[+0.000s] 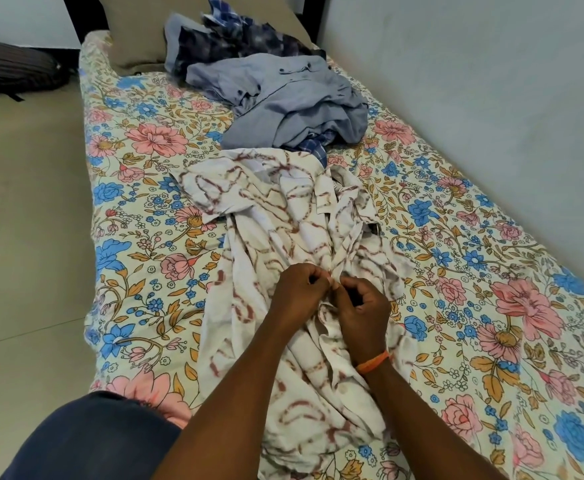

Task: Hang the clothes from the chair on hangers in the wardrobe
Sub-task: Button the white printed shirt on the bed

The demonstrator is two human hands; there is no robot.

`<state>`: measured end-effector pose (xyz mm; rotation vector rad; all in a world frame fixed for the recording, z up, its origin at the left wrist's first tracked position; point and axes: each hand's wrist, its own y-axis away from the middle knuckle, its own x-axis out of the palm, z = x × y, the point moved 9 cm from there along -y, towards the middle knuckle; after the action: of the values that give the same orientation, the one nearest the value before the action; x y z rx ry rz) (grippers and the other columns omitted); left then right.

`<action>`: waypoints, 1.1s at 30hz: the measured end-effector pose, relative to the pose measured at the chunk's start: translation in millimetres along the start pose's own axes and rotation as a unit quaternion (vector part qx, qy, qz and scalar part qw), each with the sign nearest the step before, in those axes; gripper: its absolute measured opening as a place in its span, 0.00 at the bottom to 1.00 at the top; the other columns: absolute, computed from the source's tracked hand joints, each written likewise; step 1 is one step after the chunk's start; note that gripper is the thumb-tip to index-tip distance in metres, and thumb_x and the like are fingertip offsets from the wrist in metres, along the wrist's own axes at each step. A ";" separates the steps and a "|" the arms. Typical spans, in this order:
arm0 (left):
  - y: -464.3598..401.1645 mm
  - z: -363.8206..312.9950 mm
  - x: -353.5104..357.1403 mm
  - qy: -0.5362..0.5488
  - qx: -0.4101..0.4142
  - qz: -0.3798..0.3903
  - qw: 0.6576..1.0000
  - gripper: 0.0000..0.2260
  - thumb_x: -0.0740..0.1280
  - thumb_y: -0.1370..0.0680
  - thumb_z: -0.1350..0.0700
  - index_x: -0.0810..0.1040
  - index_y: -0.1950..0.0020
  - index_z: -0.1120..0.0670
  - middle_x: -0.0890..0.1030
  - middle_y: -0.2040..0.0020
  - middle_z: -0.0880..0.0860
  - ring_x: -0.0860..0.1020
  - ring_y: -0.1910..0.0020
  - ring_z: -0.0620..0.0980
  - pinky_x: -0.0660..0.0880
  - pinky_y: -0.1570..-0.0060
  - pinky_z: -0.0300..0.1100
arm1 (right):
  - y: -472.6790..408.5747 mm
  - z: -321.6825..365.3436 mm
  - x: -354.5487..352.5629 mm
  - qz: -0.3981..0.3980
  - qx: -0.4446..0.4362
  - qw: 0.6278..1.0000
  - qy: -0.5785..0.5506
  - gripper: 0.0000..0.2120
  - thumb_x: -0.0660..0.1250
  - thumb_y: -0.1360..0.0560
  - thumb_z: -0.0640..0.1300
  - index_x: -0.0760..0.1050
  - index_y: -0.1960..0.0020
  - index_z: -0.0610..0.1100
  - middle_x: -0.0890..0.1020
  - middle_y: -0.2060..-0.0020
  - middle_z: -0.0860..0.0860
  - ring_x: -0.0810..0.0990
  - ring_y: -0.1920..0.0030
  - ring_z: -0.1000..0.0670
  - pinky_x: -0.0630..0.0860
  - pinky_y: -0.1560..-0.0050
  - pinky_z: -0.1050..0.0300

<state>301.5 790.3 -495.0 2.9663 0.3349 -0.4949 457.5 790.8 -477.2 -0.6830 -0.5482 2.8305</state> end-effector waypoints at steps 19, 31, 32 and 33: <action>3.4 4.5 -1.8 0.045 -0.034 0.003 0.998 0.05 0.72 0.24 0.54 0.85 0.59 0.54 0.83 0.66 0.47 0.82 0.65 0.43 0.79 0.60 0.37 | -2.9 -16.4 7.3 0.051 0.114 0.989 -0.078 0.03 0.75 0.28 0.36 0.85 0.54 0.41 0.86 0.65 0.50 0.85 0.65 0.53 0.81 0.62 0.60; 1.4 -0.6 5.8 -0.037 -0.048 0.004 0.998 0.14 0.64 0.20 0.59 0.80 0.62 0.64 0.73 0.72 0.49 0.71 0.71 0.44 0.67 0.64 0.41 | -5.0 -16.3 9.7 0.087 0.188 0.966 -0.157 0.01 0.75 0.28 0.36 0.84 0.56 0.39 0.86 0.66 0.49 0.83 0.66 0.53 0.78 0.65 0.62; 0.8 0.0 6.4 -0.045 -0.047 0.011 0.998 0.15 0.64 0.19 0.59 0.77 0.64 0.64 0.71 0.72 0.50 0.70 0.72 0.45 0.66 0.65 0.42 | -4.9 -15.5 10.4 0.091 0.199 0.961 -0.171 0.01 0.74 0.28 0.34 0.84 0.57 0.38 0.85 0.67 0.49 0.82 0.69 0.54 0.77 0.67 0.64; 0.3 0.4 6.8 -0.047 -0.045 0.017 0.998 0.15 0.64 0.19 0.60 0.74 0.66 0.62 0.70 0.73 0.51 0.68 0.73 0.45 0.64 0.66 0.42 | -4.7 -15.6 10.9 0.096 0.210 0.956 -0.182 0.02 0.73 0.27 0.33 0.84 0.57 0.37 0.84 0.69 0.48 0.80 0.71 0.55 0.75 0.68 0.64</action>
<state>307.7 791.3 -497.6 2.8447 0.2897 -0.5969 455.6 802.7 -492.6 -0.1396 0.0920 3.1194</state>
